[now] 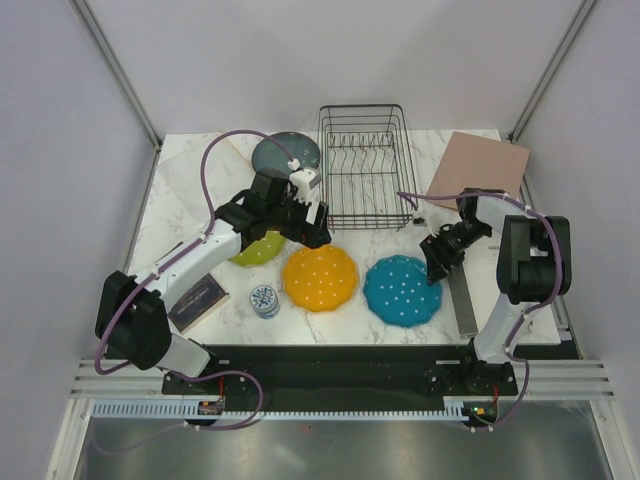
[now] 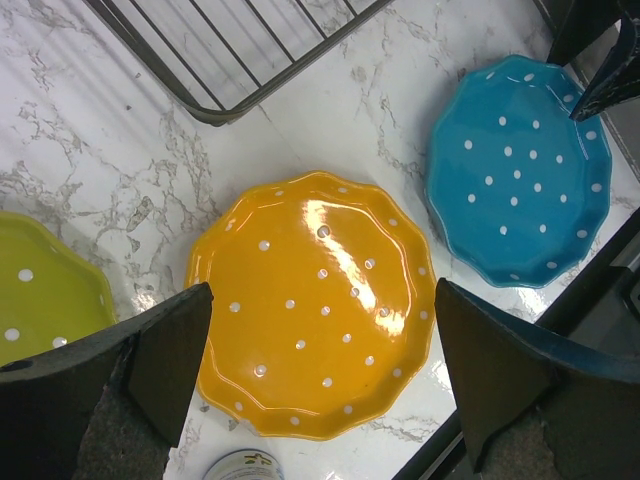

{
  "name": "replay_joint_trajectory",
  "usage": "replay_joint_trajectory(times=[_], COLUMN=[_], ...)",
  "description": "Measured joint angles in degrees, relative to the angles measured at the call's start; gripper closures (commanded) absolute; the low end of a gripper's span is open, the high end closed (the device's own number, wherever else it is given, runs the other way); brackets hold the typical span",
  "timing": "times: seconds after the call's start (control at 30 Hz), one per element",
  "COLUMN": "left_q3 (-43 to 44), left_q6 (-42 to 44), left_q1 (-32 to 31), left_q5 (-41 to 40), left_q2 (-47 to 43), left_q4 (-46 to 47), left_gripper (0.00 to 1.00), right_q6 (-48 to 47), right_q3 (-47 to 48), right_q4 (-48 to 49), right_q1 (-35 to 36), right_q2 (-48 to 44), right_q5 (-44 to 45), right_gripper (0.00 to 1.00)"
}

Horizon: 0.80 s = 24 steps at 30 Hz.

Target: Load the plates into the dish rack

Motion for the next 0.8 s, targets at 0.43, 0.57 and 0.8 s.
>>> replay_joint_trajectory(times=[0.43,0.57,0.8], left_q3=[0.02,0.33,0.42], left_q6=[-0.02,-0.24,-2.03], left_q1=[0.00,0.02,0.00], left_q5=[0.09,0.20,2.34], left_q2=[1.09,1.09,1.11], left_q4=[0.02,0.09,0.68], left_gripper=[0.01,0.01,0.01], right_q6=[4.81,2.27,-0.63], right_q3=[-1.22,-0.68,8.17], right_q4=[2.78,1.68,-3.34], right_q1=[-0.28,-2.29,-5.03], right_q2=[1.84,0.07,-1.55], right_q5=[-2.49,-1.66,-2.45], right_gripper=[1.00,1.00,1.00])
